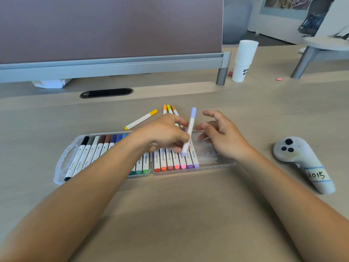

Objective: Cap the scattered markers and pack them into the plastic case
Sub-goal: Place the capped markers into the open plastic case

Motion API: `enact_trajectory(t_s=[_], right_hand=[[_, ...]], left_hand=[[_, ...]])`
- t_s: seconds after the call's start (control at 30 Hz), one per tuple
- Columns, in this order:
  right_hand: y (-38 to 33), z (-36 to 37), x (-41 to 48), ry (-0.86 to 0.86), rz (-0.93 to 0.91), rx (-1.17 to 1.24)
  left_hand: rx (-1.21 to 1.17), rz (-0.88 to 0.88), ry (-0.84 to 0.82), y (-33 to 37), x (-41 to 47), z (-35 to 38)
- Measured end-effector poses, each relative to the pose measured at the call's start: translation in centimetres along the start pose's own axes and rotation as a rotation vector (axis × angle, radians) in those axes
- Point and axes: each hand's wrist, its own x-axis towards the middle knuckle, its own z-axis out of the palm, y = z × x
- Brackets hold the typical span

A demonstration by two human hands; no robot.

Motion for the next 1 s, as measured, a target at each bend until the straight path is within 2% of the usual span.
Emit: enact_trajectory(t_s=[0.13, 0.3, 0.9, 1.0], right_hand=[[-0.5, 0.3, -0.1, 0.003, 0.023, 0.105], [-0.4, 0.1, 0.1, 0.004, 0.074, 0.240], [-0.7, 0.2, -0.3, -0.051, 0.051, 0.235], [-0.6, 0.1, -0.2, -0.057, 0.086, 0.317]], left_hand=[[-0.070, -0.023, -0.160, -0.1, -1.0, 0.8], [-0.116, -0.026, -0.187, -0.3, -0.9, 1.3], [0.143, 0.079, 0.014, -1.2, -0.3, 2.7], [0.182, 0.099, 0.025, -1.4, -0.3, 2.8]])
